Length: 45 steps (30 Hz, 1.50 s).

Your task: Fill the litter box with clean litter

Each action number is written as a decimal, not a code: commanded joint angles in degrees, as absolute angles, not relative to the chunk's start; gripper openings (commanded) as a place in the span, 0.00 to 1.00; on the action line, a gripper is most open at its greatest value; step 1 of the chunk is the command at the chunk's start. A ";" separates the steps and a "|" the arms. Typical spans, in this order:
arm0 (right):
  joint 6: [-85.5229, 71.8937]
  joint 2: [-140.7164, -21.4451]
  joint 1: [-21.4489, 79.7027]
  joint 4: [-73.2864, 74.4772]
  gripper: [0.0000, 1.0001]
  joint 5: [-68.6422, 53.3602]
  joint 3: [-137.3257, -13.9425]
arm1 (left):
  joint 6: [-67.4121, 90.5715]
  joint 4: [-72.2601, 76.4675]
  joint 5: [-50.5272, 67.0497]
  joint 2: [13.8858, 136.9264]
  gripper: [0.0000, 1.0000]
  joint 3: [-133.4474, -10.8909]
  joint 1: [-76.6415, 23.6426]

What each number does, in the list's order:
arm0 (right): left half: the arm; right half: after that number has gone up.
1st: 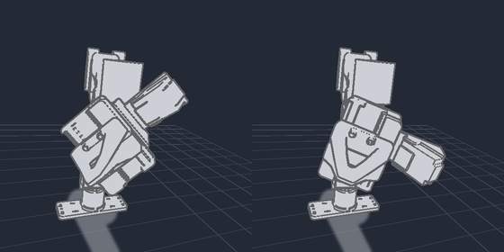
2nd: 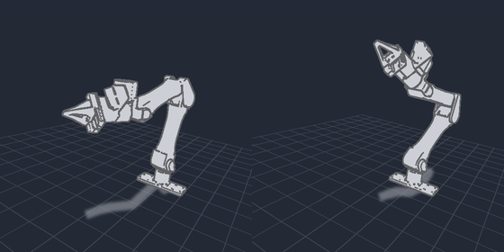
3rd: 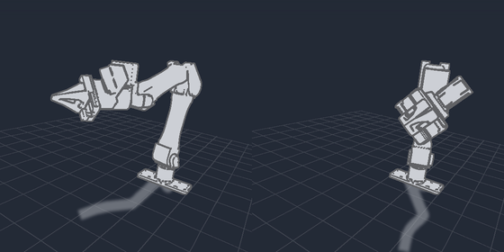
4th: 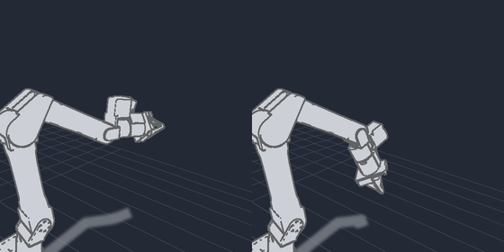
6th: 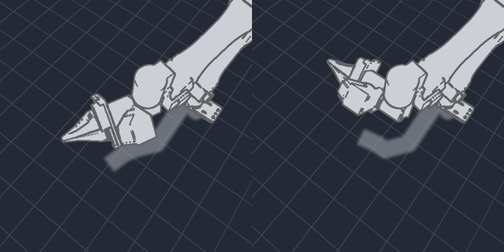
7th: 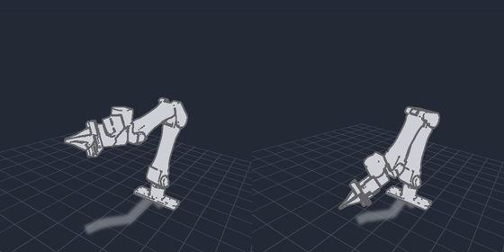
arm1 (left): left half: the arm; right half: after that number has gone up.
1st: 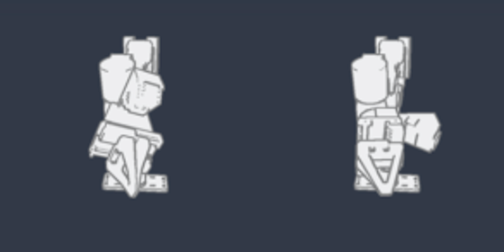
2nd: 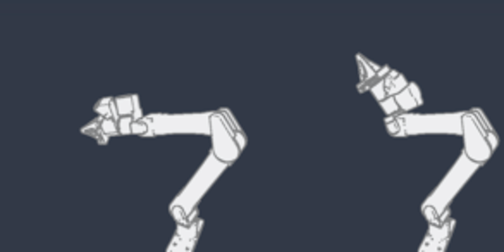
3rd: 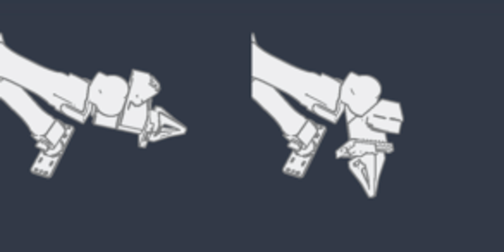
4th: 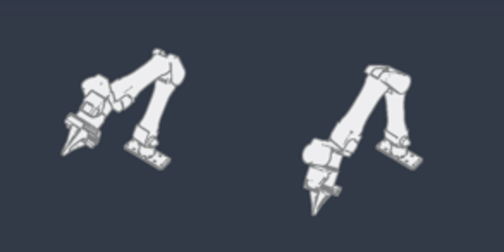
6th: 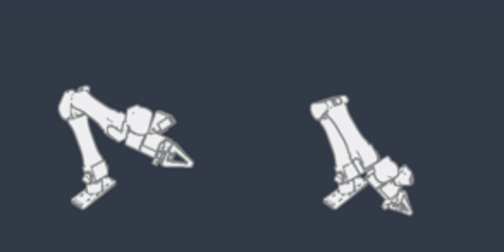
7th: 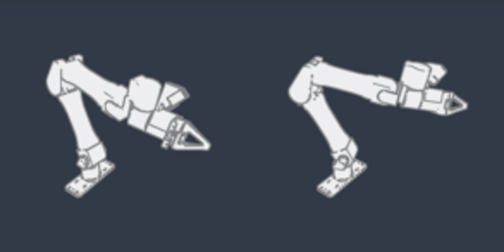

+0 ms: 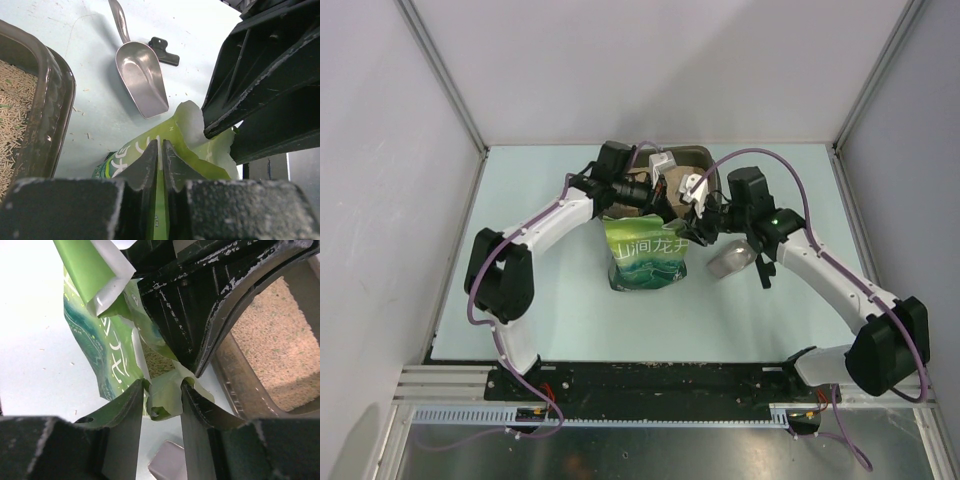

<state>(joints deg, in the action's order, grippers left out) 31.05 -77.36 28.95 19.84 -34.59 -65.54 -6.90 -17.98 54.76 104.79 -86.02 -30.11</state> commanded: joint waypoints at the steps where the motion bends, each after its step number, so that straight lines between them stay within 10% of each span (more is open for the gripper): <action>1: 32.17 -75.23 29.62 18.20 0.39 -28.48 -65.74 | -5.10 -17.58 57.92 103.01 0.11 -86.13 -30.67; 20: 27.87 -76.64 22.07 12.57 0.69 -43.05 -64.42 | -3.69 -17.75 57.57 101.34 0.11 -85.61 -28.30; 34: 21.54 -83.84 17.32 4.58 0.70 -62.92 -64.25 | -14.84 -28.89 34.65 90.54 0.54 -88.33 -19.78; 45: 14.34 -90.17 16.61 -9.66 0.70 -69.16 -63.81 | -26.45 -37.97 21.89 78.67 0.59 -80.34 -18.54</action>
